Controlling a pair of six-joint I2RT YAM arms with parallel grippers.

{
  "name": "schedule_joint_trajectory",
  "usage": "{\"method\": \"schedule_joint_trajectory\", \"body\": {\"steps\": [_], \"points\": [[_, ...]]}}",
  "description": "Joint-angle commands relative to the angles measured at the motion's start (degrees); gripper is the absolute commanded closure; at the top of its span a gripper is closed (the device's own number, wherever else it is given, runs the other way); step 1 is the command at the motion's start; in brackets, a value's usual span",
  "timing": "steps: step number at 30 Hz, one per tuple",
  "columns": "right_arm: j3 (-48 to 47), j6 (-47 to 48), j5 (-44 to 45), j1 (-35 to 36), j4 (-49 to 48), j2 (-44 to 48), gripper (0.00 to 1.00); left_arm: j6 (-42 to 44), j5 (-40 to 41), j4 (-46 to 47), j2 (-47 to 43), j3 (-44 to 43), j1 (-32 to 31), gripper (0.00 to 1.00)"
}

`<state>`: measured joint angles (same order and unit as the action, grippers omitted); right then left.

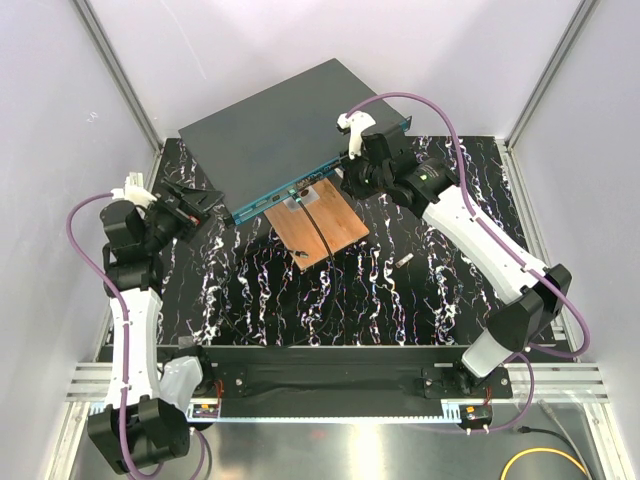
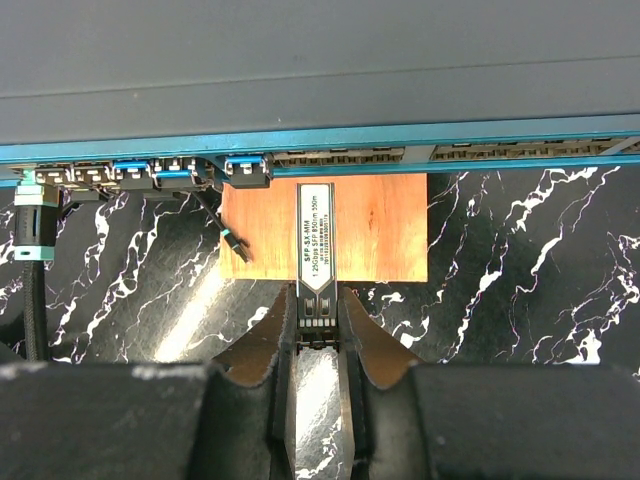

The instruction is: Insert the plug into the switch port

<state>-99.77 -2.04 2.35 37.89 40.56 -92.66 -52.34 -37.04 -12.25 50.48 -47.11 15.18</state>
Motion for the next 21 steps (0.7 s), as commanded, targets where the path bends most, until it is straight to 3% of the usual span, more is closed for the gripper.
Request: {"method": "schedule_joint_trajectory", "body": {"steps": [1,21], "points": [[-3.2,-0.7,0.8,0.9,-1.0,0.6,1.00,-0.4,-0.1,4.5,-0.8,0.1,-0.7,0.01],[-3.8,0.8,4.6,2.3,-2.2,0.2,1.00,-0.5,-0.4,4.3,-1.6,0.5,-0.9,0.01]]}}
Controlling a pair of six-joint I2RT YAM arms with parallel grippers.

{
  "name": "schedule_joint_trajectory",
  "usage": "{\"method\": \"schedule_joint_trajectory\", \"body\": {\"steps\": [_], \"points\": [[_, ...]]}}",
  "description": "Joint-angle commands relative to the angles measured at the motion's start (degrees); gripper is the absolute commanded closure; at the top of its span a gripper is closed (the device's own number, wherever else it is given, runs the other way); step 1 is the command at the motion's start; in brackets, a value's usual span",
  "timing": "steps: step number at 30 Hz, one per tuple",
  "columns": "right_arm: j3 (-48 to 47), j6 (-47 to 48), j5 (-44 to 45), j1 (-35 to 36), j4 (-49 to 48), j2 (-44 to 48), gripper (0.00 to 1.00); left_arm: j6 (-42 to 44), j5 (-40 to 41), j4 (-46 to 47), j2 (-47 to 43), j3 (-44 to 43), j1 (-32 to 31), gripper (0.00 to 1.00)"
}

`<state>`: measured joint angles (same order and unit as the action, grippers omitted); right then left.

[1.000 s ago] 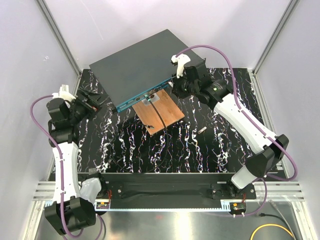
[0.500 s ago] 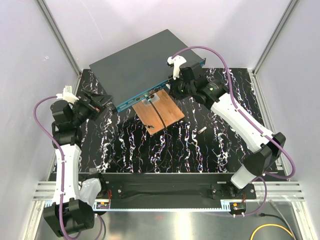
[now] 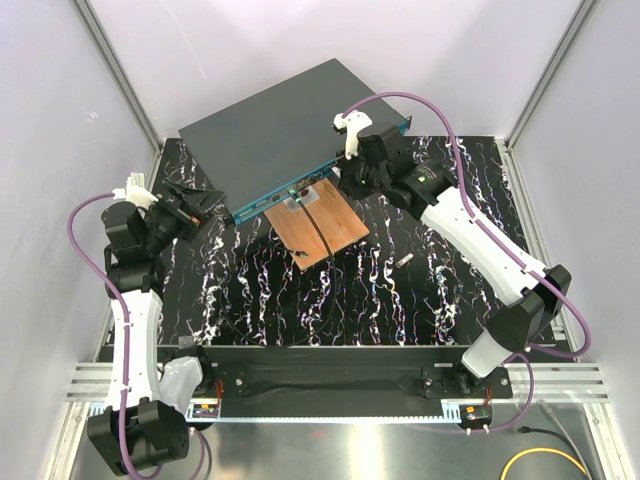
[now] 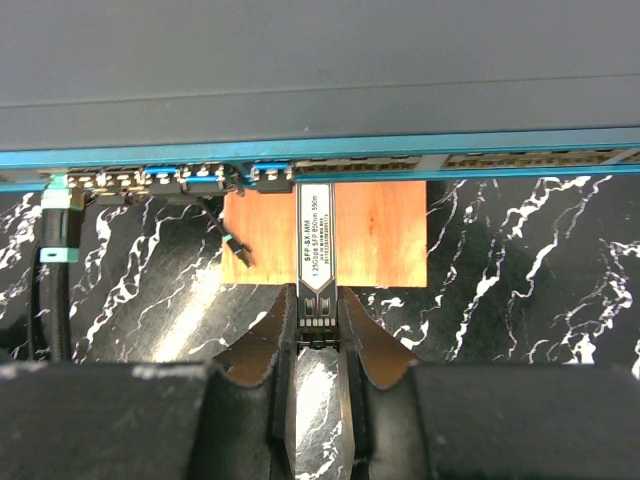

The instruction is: Insert the plug into the switch port

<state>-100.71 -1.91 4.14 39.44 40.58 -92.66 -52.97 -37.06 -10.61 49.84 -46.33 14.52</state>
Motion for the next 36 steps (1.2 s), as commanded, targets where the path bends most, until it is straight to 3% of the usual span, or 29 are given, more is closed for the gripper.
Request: {"method": "schedule_joint_trajectory", "body": {"steps": [1,36], "points": [[-2.8,0.8,2.9,0.7,-2.3,0.2,1.00,0.2,-0.4,2.5,-1.1,-0.2,-0.2,0.01],[-3.8,1.0,0.3,1.0,-2.4,-1.6,1.00,-0.2,-0.6,3.8,-1.6,1.2,-0.2,0.01]]}}
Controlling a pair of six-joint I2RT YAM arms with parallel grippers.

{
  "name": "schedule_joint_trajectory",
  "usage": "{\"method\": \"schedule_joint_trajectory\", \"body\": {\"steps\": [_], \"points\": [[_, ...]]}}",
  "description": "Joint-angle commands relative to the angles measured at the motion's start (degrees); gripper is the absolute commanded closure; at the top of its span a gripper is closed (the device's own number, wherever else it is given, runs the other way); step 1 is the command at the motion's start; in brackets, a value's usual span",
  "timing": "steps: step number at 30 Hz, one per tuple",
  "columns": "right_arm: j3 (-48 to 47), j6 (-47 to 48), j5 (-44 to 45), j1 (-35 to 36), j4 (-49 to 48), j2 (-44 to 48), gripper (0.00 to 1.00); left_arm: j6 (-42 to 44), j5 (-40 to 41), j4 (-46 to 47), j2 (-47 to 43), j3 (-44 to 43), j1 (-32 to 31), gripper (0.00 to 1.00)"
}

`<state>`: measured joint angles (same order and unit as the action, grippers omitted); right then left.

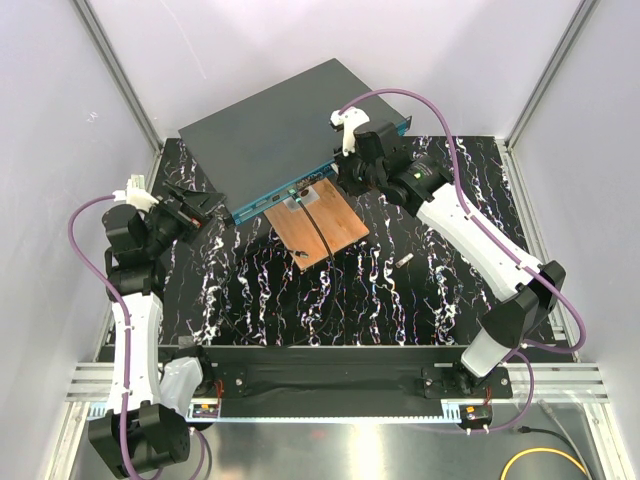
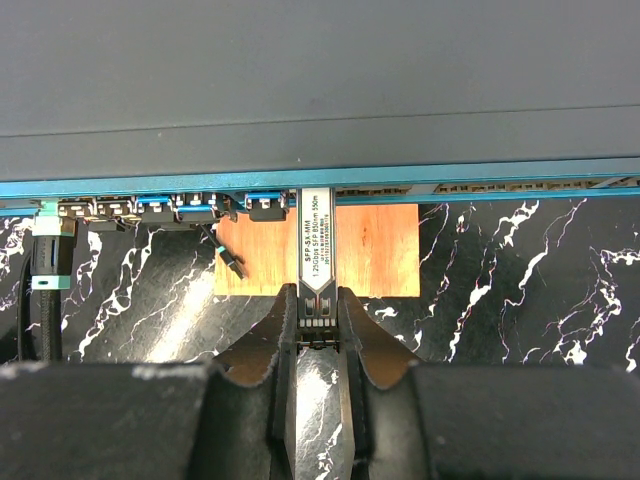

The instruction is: Insert the plug into the switch port

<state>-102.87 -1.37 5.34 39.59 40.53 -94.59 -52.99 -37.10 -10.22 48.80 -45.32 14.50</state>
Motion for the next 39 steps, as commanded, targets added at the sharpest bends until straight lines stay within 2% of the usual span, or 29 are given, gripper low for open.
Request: {"method": "schedule_joint_trajectory", "body": {"steps": [1,16,39], "points": [[-1.8,0.4,-1.1,0.9,-2.4,0.3,1.00,-0.2,-0.7,3.5,-0.6,0.3,-0.1,0.01],[-4.7,1.1,0.4,2.2,-3.1,-0.5,1.00,-0.3,-1.0,3.4,-1.1,1.0,-0.2,0.01],[-3.4,1.1,0.1,2.8,-2.1,-2.2,1.00,-0.6,-1.1,4.0,-0.5,1.2,-0.2,0.01]]}}
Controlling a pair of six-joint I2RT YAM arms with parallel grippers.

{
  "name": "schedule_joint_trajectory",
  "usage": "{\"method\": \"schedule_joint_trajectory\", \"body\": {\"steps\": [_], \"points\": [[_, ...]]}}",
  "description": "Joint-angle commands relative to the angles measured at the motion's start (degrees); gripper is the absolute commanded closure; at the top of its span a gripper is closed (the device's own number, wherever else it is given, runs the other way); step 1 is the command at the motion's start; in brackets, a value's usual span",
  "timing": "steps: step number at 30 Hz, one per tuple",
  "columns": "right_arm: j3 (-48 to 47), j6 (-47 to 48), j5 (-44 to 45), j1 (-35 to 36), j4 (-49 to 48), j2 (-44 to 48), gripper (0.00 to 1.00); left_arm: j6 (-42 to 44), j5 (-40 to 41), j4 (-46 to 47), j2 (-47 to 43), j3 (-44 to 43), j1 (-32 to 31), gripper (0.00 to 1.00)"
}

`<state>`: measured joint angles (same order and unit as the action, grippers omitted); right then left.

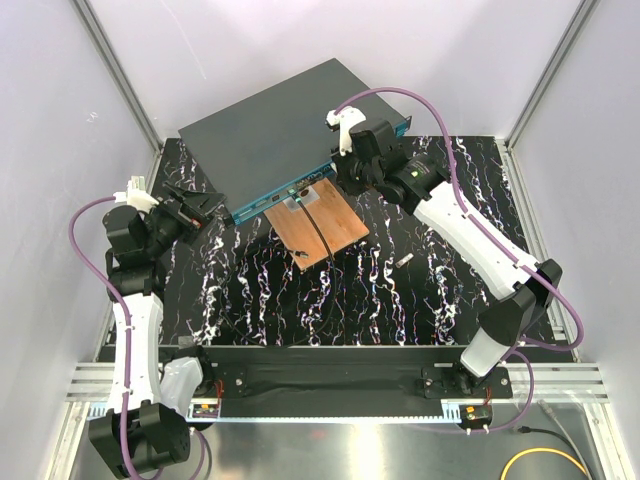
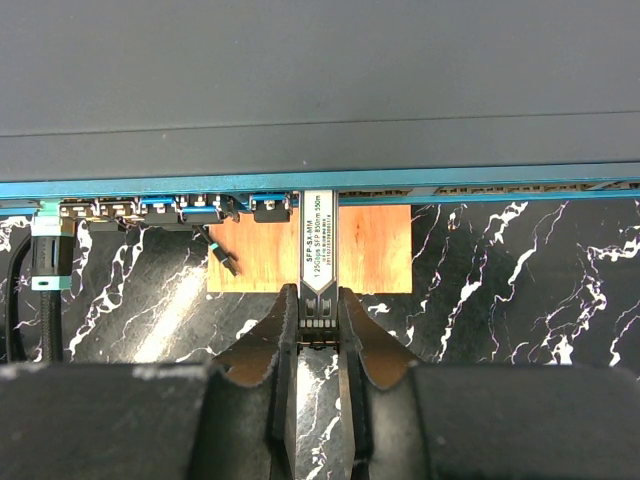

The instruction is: Insert the plug into the switch port

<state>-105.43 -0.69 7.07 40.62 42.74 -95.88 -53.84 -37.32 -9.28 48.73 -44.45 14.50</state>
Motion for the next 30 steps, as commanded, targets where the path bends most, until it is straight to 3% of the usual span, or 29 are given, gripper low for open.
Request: {"method": "schedule_joint_trajectory", "body": {"steps": [1,30], "points": [[-0.7,1.9,-1.7,1.7,-4.4,-0.7,1.00,0.3,-0.9,3.1,-0.4,0.3,-0.3,0.01],[-1.4,3.6,1.6,5.2,-4.1,0.0,1.00,-0.1,-0.9,3.2,-0.3,0.1,-0.2,0.01]]}}
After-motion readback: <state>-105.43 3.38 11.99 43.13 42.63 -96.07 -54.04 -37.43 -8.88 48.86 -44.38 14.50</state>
